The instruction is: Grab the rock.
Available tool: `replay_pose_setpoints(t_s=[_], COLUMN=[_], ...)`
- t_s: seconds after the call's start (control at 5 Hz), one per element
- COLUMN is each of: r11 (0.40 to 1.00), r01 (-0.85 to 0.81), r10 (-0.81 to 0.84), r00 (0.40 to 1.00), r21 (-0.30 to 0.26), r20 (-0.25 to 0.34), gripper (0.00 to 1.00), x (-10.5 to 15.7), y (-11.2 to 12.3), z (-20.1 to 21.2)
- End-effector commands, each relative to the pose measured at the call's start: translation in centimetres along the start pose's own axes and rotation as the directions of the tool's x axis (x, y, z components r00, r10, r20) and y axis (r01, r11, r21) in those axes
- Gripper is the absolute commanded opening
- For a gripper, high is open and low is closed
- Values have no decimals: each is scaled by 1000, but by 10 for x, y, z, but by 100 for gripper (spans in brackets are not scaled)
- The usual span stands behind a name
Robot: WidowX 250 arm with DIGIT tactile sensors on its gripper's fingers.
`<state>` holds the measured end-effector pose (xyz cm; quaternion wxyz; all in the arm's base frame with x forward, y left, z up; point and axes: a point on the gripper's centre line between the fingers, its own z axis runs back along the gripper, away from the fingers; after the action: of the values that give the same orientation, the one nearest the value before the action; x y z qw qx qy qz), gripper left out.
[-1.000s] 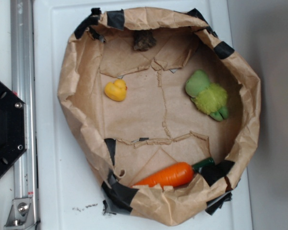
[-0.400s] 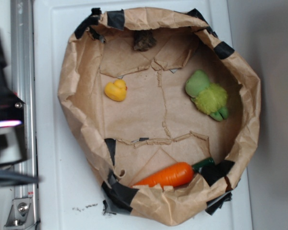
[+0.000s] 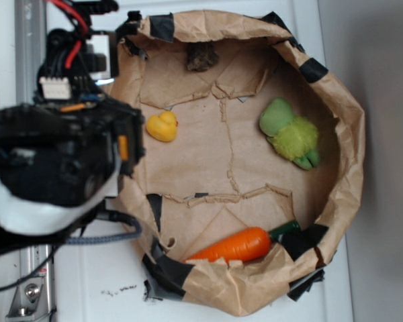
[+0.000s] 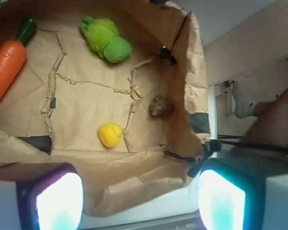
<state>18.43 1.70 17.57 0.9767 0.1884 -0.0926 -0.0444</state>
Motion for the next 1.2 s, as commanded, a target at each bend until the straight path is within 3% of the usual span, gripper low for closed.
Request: replay_pose_setpoints(t_s=[0.0, 0.2, 0.4, 0.6, 0.8, 1.0], r11=[1000, 1000, 969, 906, 851, 818], r01=[17, 17, 212, 361, 450, 516], r10=[-17, -17, -184, -307, -404, -486], r00=[999, 999, 962, 919, 890, 856], r21=[-5, -5, -124, -219, -271, -254], r20=[29, 29, 203, 248, 210, 176], gripper=[100, 100, 100, 100, 100, 100], x=[6, 6, 14, 39, 50, 56], y=[-1, -1, 3, 7, 1, -7], z=[7, 7, -17, -55, -76, -81])
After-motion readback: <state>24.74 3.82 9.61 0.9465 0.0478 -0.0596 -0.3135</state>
